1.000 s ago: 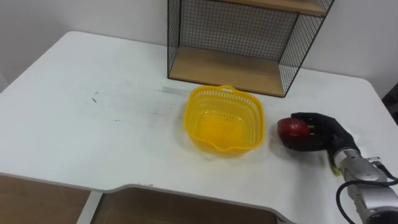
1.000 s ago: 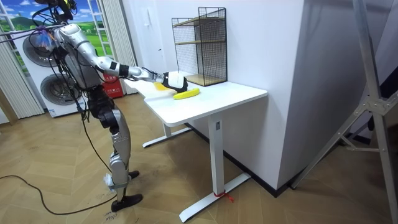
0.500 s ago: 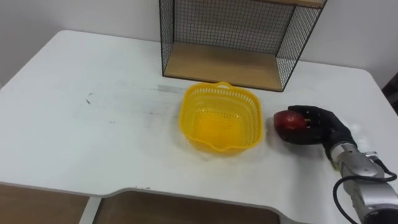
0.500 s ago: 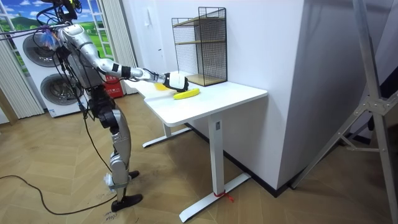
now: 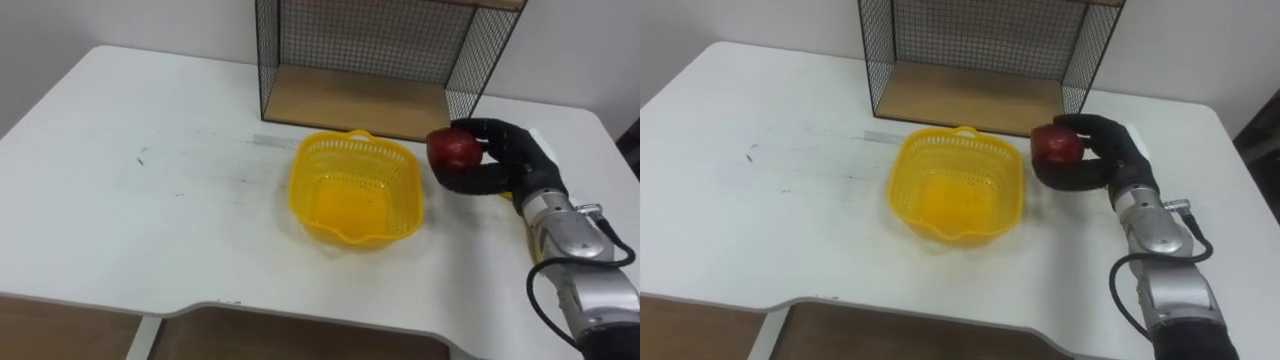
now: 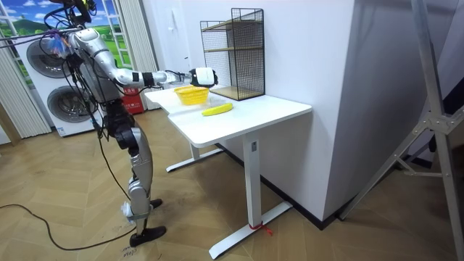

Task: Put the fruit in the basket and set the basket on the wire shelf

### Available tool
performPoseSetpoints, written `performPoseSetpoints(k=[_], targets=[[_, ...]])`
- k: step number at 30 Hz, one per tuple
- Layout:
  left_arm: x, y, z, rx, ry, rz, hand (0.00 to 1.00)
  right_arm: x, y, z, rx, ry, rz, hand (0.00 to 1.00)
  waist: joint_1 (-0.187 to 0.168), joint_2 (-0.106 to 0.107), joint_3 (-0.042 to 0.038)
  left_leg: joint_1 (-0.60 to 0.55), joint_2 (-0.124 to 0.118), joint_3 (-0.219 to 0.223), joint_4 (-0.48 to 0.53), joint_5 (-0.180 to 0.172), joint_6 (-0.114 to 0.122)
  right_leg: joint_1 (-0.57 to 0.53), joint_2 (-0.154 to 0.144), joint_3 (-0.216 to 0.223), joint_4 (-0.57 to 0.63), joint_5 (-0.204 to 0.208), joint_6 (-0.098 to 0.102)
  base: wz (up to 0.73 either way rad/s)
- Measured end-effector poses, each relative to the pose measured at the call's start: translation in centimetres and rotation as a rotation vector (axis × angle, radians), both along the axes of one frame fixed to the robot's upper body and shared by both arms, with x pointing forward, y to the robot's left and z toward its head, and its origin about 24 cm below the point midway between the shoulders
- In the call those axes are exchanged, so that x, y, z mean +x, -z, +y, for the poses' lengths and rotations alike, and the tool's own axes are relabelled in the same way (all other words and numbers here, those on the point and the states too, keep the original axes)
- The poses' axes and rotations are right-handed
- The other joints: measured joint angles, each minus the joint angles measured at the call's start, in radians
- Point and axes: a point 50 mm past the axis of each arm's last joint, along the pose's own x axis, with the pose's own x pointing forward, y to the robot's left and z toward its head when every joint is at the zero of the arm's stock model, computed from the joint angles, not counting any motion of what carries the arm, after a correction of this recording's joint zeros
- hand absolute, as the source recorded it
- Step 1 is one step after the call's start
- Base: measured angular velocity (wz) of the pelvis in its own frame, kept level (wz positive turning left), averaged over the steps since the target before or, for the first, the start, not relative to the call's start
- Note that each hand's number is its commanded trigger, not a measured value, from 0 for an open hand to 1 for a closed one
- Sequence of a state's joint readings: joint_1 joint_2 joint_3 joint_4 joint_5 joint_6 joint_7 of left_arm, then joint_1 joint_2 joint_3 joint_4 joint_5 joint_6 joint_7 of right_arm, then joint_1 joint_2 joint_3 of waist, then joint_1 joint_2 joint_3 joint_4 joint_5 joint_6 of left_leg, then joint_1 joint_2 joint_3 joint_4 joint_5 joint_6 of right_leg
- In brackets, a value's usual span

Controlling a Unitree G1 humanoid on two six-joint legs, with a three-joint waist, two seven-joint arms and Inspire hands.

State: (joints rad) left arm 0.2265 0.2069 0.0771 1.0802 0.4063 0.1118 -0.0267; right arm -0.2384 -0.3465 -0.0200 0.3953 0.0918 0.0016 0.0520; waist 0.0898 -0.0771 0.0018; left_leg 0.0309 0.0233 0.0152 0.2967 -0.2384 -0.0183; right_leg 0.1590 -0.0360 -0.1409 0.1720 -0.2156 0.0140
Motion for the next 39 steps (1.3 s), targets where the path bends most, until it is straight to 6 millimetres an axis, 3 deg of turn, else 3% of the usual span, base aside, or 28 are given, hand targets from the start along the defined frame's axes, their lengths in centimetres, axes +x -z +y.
performPoseSetpoints(k=[14, 24, 27, 32, 39], targets=[[0.0, 0.0, -0.1, -0.007, 0.003, 0.000, 0.00, 0.2, -4.6, 2.9, -0.041, -0.124, -0.198, 1.00, -0.001, 0.000, -0.0021, 0.002, 0.000, 0.005, -0.007, 0.000, 0.000, 0.000, 0.000, 0.006, -0.001, 0.000, 0.000, 0.00], [0.6, 0.0, -0.3, -0.014, 0.015, -0.017, 0.00, 0.1, -3.8, 5.0, -0.114, -0.286, -0.144, 1.00, 0.008, 0.004, 0.0007, -0.014, 0.003, 0.005, -0.009, 0.004, -0.001, -0.020, 0.001, 0.003, 0.005, 0.001, -0.001, 0.00], [1.3, 0.1, -0.4, -0.017, 0.032, -0.027, 0.00, 0.0, -3.3, 5.9, -0.132, -0.334, -0.112, 1.00, 0.024, 0.004, 0.0014, -0.017, 0.003, 0.006, -0.007, 0.004, -0.001, -0.025, 0.000, 0.004, 0.014, 0.001, -0.002, 0.00], [1.8, 0.0, -0.4, -0.014, 0.036, -0.040, 0.00, -0.2, -2.5, 7.3, -0.192, -0.422, -0.067, 1.00, 0.045, -0.010, 0.0033, 0.000, 0.003, 0.005, -0.012, 0.004, -0.001, -0.016, 0.000, 0.001, 0.013, 0.001, -0.002, 0.00], [1.8, 0.1, -0.6, -0.019, 0.057, -0.033, 0.00, -0.3, -2.4, 7.4, -0.233, -0.437, -0.056, 1.00, 0.051, -0.011, 0.0072, -0.003, 0.003, 0.005, -0.006, 0.004, -0.001, -0.010, 0.000, 0.001, 0.013, 0.001, -0.002, 0.00]])
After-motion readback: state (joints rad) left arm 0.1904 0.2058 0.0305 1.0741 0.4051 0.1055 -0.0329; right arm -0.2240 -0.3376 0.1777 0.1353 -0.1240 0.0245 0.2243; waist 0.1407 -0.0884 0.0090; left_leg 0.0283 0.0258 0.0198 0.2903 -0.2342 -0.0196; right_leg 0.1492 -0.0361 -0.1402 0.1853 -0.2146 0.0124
